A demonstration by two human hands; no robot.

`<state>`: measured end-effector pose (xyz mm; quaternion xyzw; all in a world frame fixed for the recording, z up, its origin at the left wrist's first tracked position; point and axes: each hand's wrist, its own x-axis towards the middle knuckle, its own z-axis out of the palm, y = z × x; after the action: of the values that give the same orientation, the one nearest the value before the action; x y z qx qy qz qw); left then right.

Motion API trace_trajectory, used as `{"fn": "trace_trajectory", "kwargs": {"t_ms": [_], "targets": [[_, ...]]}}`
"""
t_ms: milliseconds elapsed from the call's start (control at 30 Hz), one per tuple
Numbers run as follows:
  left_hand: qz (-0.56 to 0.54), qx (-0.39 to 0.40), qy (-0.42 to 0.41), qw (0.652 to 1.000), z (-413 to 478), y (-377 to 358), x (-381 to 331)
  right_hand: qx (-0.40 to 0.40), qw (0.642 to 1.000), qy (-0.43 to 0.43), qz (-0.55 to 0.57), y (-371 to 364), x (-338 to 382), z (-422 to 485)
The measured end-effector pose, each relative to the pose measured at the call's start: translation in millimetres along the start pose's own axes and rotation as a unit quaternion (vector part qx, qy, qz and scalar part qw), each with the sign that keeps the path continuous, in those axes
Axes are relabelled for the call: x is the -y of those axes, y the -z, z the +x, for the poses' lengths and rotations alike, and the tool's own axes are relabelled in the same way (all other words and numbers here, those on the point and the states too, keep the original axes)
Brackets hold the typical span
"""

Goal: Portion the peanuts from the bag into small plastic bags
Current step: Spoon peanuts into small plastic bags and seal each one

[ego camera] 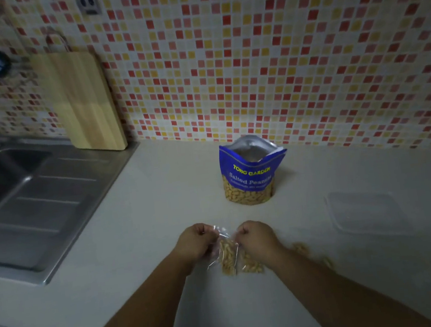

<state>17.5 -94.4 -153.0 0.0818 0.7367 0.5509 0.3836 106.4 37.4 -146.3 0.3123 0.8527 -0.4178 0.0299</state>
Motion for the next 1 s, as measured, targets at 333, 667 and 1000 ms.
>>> {"fn": "trace_trajectory", "kwargs": {"t_ms": [333,667,1000], "targets": [[0.259,-0.133,-0.043,0.956,19,-7,20,-0.100,0.974,0.046,-0.198,-19,-13,7],[0.287,-0.176,-0.044,0.941,25,-10,24,-0.152,0.966,0.061,-0.199,-26,-26,16],[0.299,-0.163,-0.018,0.940,26,-9,17,-0.145,0.968,0.053,-0.199,-30,-30,16]]}}
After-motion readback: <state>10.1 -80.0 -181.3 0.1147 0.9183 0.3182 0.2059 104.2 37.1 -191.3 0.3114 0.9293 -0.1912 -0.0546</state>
